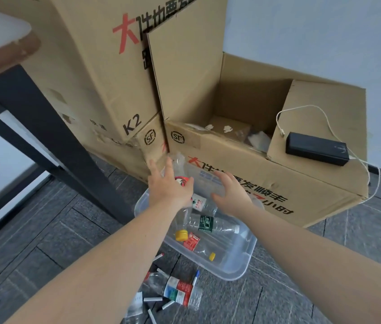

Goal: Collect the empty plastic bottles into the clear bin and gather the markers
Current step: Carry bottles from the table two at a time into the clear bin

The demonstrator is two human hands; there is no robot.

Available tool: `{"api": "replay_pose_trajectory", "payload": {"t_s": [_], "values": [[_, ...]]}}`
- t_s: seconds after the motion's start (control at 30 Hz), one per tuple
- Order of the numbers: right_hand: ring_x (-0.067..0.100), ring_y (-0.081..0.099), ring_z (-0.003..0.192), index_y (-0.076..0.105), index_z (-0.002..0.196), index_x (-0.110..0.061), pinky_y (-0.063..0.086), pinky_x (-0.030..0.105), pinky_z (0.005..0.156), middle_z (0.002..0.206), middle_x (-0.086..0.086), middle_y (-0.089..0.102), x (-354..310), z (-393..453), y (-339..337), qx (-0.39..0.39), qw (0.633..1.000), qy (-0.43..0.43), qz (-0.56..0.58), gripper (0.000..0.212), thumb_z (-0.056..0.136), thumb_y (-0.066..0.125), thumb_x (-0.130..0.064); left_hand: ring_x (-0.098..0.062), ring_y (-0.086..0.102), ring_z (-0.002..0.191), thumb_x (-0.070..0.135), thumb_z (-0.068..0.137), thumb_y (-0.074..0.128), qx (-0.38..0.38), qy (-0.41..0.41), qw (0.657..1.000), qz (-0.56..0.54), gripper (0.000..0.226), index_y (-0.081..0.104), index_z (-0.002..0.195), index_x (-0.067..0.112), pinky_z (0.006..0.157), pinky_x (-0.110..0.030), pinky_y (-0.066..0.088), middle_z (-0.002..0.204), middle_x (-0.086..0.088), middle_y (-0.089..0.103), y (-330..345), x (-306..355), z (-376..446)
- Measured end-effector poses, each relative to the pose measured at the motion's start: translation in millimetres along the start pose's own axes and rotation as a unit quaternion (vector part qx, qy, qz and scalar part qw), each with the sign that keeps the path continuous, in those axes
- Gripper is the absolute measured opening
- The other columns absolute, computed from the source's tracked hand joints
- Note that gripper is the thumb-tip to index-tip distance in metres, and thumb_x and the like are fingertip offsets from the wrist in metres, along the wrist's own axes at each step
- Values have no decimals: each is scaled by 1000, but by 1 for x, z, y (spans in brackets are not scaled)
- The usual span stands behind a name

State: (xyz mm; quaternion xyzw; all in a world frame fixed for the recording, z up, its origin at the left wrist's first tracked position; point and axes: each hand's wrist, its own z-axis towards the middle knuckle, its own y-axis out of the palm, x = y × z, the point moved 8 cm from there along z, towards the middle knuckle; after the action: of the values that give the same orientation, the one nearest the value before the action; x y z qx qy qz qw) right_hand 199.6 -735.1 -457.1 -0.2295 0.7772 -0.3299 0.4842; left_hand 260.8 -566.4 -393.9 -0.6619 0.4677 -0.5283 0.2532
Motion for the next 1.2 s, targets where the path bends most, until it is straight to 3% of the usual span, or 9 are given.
{"api": "replay_pose_trajectory", "payload": {"t_s": [0.17,0.4,0.57,0.8,0.93,1.2], "values": [[24,18,146,18,150,-34,35,39,111,162,0,-1,-5,-6,-13,-1,1000,-18,-23,69,92,54,-29,-31,-7,147,58,91,45,-30,38,997,68,82,-3,152,32,117,-48,17,159,-3,-16,5,10,-1],[21,-3,149,13,152,-35,23,43,118,162,-2,-7,-26,-16,-42,15,996,-49,-75,69,95,52,-36,-30,-8,147,57,92,43,-23,72,986,150,78,-2,152,34,117,-50,18,160,-4,-11,-36,20,-9],[21,-1,149,14,151,-37,29,45,115,162,-2,-5,-67,-28,-82,51,991,-82,-96,68,94,52,-37,-30,-10,147,58,92,42,18,107,982,154,77,3,153,30,118,-50,14,160,-5,-13,-89,41,-31],[18,-4,149,19,151,-32,25,42,117,162,0,-2,-164,-70,-154,118,975,-174,-77,66,94,53,-38,-29,-8,147,56,92,44,122,164,965,161,77,4,153,30,119,-47,12,160,-4,-15,-188,83,-86],[16,-4,148,18,151,-33,16,38,119,162,-3,-3,-227,-109,-186,153,961,-221,-70,67,94,53,-39,-29,-8,147,55,92,43,208,199,941,178,76,5,153,28,119,-47,11,160,-6,-13,-254,99,-135],[14,-5,148,16,151,-37,13,37,119,161,-5,-3,-371,-200,-197,183,911,-362,-69,65,95,50,-42,-21,-9,148,58,93,38,319,130,924,167,73,6,152,32,119,-44,13,160,-1,-14,-375,42,-230]]}}
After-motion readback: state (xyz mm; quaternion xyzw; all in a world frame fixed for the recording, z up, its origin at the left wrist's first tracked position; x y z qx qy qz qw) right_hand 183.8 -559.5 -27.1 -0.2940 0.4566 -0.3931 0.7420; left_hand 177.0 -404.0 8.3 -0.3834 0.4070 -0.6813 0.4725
